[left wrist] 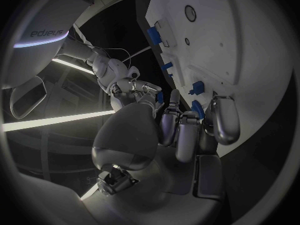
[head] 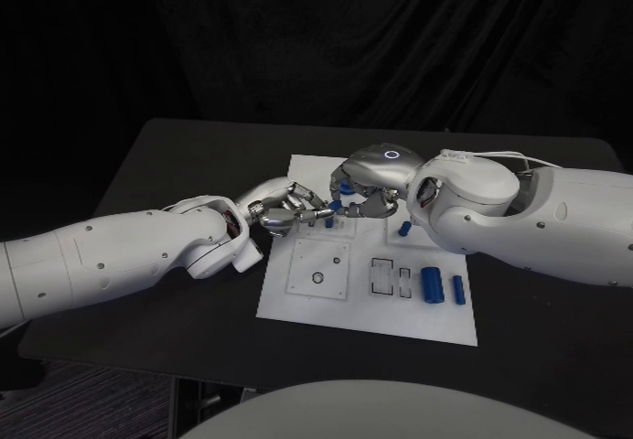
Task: Assemble the parts on the task board
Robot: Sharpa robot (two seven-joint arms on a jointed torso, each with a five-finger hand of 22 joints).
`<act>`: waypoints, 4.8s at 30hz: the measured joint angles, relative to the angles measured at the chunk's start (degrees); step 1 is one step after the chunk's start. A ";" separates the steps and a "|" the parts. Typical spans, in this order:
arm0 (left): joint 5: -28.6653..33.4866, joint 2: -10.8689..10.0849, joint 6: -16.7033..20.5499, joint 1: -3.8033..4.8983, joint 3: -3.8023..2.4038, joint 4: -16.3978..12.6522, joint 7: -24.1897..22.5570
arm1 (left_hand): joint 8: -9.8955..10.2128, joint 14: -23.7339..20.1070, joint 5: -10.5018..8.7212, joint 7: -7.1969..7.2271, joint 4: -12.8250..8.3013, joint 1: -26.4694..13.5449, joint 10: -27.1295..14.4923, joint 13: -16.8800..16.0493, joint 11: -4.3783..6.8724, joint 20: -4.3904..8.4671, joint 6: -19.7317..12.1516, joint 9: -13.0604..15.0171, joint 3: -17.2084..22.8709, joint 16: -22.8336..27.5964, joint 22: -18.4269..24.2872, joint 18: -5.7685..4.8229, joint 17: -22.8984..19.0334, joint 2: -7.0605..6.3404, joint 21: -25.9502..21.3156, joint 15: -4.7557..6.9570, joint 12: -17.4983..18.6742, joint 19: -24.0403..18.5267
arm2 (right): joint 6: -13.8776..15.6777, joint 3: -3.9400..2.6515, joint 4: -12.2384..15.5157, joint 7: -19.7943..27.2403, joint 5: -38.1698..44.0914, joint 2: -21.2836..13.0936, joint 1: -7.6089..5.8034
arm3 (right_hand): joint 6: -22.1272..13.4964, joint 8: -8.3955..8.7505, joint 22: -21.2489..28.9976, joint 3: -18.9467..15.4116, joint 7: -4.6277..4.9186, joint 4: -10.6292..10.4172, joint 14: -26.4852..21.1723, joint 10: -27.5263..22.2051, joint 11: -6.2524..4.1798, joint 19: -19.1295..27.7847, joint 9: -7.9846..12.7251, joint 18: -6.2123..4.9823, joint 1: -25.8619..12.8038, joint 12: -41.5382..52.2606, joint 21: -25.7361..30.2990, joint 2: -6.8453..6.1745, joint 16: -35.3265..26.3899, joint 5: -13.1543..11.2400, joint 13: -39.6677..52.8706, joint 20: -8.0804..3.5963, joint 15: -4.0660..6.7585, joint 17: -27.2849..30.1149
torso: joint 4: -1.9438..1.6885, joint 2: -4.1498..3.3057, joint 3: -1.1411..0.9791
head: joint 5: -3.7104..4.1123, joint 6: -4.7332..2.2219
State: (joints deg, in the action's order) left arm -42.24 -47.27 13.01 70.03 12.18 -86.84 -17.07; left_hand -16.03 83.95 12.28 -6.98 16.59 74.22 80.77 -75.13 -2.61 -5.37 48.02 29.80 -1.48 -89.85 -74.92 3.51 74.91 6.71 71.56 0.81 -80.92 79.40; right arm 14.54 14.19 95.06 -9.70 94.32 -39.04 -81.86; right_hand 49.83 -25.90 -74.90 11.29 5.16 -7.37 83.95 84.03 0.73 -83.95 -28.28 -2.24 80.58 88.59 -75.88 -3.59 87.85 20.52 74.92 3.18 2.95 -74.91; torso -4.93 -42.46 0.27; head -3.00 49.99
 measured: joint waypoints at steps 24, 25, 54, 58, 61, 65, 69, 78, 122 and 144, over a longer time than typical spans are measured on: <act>0.06 0.52 -1.07 0.00 0.00 0.80 -1.37 | -0.09 -0.19 6.96 0.63 -0.15 4.52 -0.22 -0.02 -0.22 -0.16 1.34 -1.20 -0.47 0.00 0.00 0.00 0.00 0.11 0.00 -0.23 -0.51 -0.16 | -0.44 0.00 -0.20 0.59 0.00 0.29 0.98 | 0.21 0.22 0.00 -0.07 -0.22 -0.05 0.00 -0.21 -0.21 0.00 0.08 0.00 -0.23 0.00 0.00 -0.23 0.00 -0.23 -0.01 0.00 0.00 0.00 | -0.01 0.07 -0.02 | 0.12 0.00; 0.06 0.57 -1.15 0.00 0.00 0.84 -1.44 | -0.28 -0.19 7.53 0.64 -0.15 4.83 -0.36 -0.23 -0.04 -0.16 1.35 -1.25 -0.47 0.00 0.00 0.00 0.00 -0.06 0.00 -0.23 -0.52 -0.16 | -0.44 0.00 -0.25 0.62 0.00 0.33 1.03 | 0.21 0.22 0.00 -0.07 -0.22 -0.05 0.00 -0.21 -0.21 0.00 0.08 0.00 -0.23 0.00 0.00 -0.23 0.00 -0.29 -0.01 0.00 0.00 0.00 | -0.01 0.07 -0.01 | 0.12 0.00; 0.09 0.77 -2.71 0.00 0.01 1.30 -1.59 | -2.28 0.11 17.45 1.33 -0.78 10.74 -0.75 -6.35 0.58 0.06 3.27 -1.37 3.11 0.00 0.01 0.00 0.00 -1.46 -0.25 0.13 -0.06 -0.38 | -0.87 -0.01 -0.89 1.33 0.01 1.53 1.29 | 0.90 0.10 0.00 0.02 -0.92 -0.14 0.00 -0.21 -0.21 0.00 0.06 0.00 -0.39 0.00 0.00 -0.39 0.00 -0.66 -0.02 0.00 0.00 0.00 | -0.03 0.05 -0.01 | 0.20 0.00; 0.10 0.89 -2.88 0.00 -0.01 1.36 -1.62 | -3.30 0.02 19.66 1.34 -1.68 12.66 -1.02 -6.35 0.89 0.24 3.32 -0.82 5.85 0.00 0.01 -0.01 0.00 -2.89 -0.44 0.45 0.23 -0.57 | -0.89 -0.01 -0.89 1.43 0.00 1.53 1.32 | 0.90 0.10 0.00 0.02 -0.92 -0.14 0.00 -0.21 -0.21 0.00 0.07 0.00 -0.33 0.00 0.00 -0.33 0.00 -0.83 -0.02 0.00 0.00 0.00 | -0.03 0.05 -0.02 | 0.29 0.00; 0.12 0.93 -2.94 0.00 -0.03 1.44 -1.65 | -4.28 0.11 20.80 1.29 -1.73 13.60 -0.97 -6.35 1.01 0.24 3.43 -0.27 7.33 0.00 0.01 -0.01 0.00 -3.82 -0.44 0.54 0.49 -0.57 | -0.96 0.00 -0.89 1.48 0.00 1.53 1.36 | -0.20 0.78 0.00 0.16 -0.48 -0.29 0.00 -0.21 -0.21 0.00 0.11 0.00 -0.08 0.00 0.24 -0.08 0.00 -2.23 -0.01 0.00 0.00 0.00 | -0.03 0.07 -0.02 | 0.30 0.00; 0.15 0.93 -2.98 0.00 -0.05 1.52 -1.66 | -5.59 0.20 21.63 1.29 -0.88 14.39 -0.95 -6.34 1.18 0.24 3.43 -0.26 8.20 0.00 0.01 -0.01 0.00 -4.62 -0.44 0.64 0.66 -0.57 | -1.07 0.03 -0.89 1.54 -0.01 1.50 1.40 | -1.65 1.48 0.00 0.18 0.04 -0.62 0.00 -0.21 -0.21 0.00 0.56 0.00 -0.09 0.00 0.31 -0.04 0.00 -4.64 0.02 0.00 0.00 0.00 | 0.00 0.07 -0.02 | 0.19 0.00; 0.15 0.93 -3.11 0.00 -0.01 1.53 -1.66 | -5.92 0.20 21.63 1.24 -0.09 14.62 -0.96 -6.34 1.19 0.24 3.38 -0.26 9.14 0.00 0.01 -0.01 0.00 -4.85 -0.44 0.65 0.68 -0.57 | -1.11 0.01 -0.86 1.55 -0.01 1.37 1.40 | -5.23 3.45 0.00 -0.36 0.45 -1.32 0.00 -0.21 -0.21 0.00 1.41 0.00 -1.42 0.00 0.56 -0.61 0.00 -7.97 0.02 0.00 0.00 0.00 | 0.02 0.07 -0.04 | 0.12 0.00; 0.14 0.51 -3.12 0.00 0.00 1.51 -1.49 | -5.93 0.20 21.61 1.20 0.82 14.99 -0.84 -6.33 1.32 0.38 3.35 -0.25 10.05 0.00 0.01 -0.01 0.00 -5.22 0.10 0.65 0.39 -0.43 | -0.97 -0.01 -0.48 1.64 0.00 -0.27 1.40 | -12.19 7.18 -0.03 -1.75 0.94 -2.71 0.00 -0.21 -0.21 0.65 4.50 -0.93 -2.08 -1.12 3.91 -1.26 -1.85 -12.77 0.01 0.23 0.00 0.00 | 0.02 0.09 -0.04 | -0.07 0.00; -13.64 6.88 -24.08 8.64 -0.01 6.19 34.94 | -12.15 0.00 21.07 1.62 2.21 8.03 -0.64 0.18 1.66 1.07 -0.77 11.35 22.66 0.00 0.01 -0.01 0.00 -8.33 0.89 0.84 1.01 0.27 | 4.43 0.02 0.07 -0.33 -2.12 -12.70 0.41 | -10.54 6.16 -0.02 -2.12 1.36 -6.07 0.00 0.00 0.00 1.85 6.87 -1.81 -2.02 -2.45 7.66 -0.47 -4.63 -15.02 -0.01 0.41 0.00 0.00 | 0.99 1.93 -1.37 | -1.96 0.00; -14.38 8.59 -24.99 8.67 0.00 6.66 40.19 | -15.38 0.20 21.07 1.78 2.04 4.57 -0.01 0.19 1.88 1.06 -1.43 13.86 24.21 0.00 0.01 -0.01 0.00 -8.47 1.36 1.04 -0.23 0.27 | 2.57 0.02 -0.78 -1.04 -2.69 -12.15 1.01 | -10.34 6.16 -0.01 -1.80 1.56 -6.39 0.00 -0.41 0.41 2.39 7.54 -1.79 -1.49 -2.92 9.09 0.06 -5.35 -13.63 -0.02 0.54 0.00 0.00 | 1.22 2.37 -1.60 | -2.52 0.00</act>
State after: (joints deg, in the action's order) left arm -56.62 -38.67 -11.98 78.69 12.18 -80.18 23.12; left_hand -31.40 84.15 33.34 -5.20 18.63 78.79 80.76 -74.94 -0.73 -4.31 46.59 43.65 22.73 -89.85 -74.91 3.50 74.92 -1.76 72.91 1.84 -81.15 79.67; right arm 17.11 14.21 94.28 -10.74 91.63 -51.18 -80.86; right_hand 39.49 -19.74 -74.92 9.49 6.72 -13.76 83.95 83.62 1.14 -81.56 -20.75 -4.03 79.10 85.67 -66.79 -3.53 82.50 6.89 74.90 3.72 2.96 -74.91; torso -3.70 -40.09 -1.33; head -5.52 49.99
